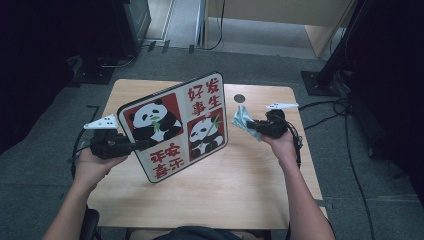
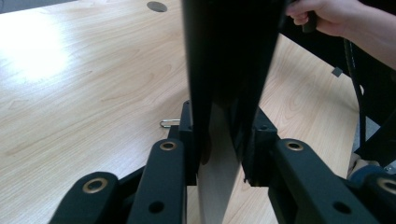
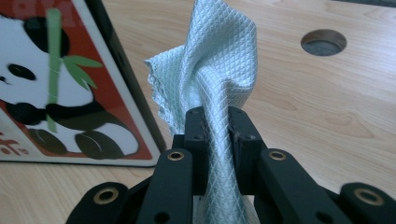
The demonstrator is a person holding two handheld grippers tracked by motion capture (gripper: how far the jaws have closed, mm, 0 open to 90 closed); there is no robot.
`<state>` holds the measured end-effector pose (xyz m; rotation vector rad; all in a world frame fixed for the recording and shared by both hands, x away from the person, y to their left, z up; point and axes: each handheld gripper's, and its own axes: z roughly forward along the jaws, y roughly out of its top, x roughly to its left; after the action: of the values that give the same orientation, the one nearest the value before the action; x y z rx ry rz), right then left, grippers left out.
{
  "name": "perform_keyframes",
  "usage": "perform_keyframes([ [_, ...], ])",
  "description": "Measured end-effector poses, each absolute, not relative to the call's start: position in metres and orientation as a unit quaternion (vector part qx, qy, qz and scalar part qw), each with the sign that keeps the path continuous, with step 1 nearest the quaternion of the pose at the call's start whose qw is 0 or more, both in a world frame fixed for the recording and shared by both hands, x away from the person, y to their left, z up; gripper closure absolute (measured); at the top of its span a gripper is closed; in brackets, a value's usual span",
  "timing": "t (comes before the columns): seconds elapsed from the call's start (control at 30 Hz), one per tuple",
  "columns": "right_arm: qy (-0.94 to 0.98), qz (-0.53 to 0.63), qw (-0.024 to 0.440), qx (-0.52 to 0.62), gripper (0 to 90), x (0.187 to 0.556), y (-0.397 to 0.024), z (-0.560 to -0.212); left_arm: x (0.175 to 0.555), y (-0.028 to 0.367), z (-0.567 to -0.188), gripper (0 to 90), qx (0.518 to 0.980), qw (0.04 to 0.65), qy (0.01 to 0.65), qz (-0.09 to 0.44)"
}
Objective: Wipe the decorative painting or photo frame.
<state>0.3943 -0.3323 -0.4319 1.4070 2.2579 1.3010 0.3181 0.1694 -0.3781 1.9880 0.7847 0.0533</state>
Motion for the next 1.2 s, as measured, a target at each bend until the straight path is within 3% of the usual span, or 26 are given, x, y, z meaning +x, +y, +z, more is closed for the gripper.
perform_keyframes([
  [0.33, 0.771, 0.438, 0.104, 0.451, 80.5, 0.387, -0.325, -0.413, 0.315, 0.170, -0.379, 78.6, 0.811, 0.486, 0.324, 0.020],
  [0.83, 0.782, 0.450, 0.086, 0.423, 80.5, 0.385, -0.309, -0.384, 0.312, 0.168, -0.379, 80.7, 0.812, 0.487, 0.321, 0.006],
  [1.2, 0.784, 0.484, 0.099, 0.377, 80.4, 0.388, -0.293, -0.341, 0.312, 0.168, -0.379, 80.8, 0.812, 0.488, 0.319, 0.006],
])
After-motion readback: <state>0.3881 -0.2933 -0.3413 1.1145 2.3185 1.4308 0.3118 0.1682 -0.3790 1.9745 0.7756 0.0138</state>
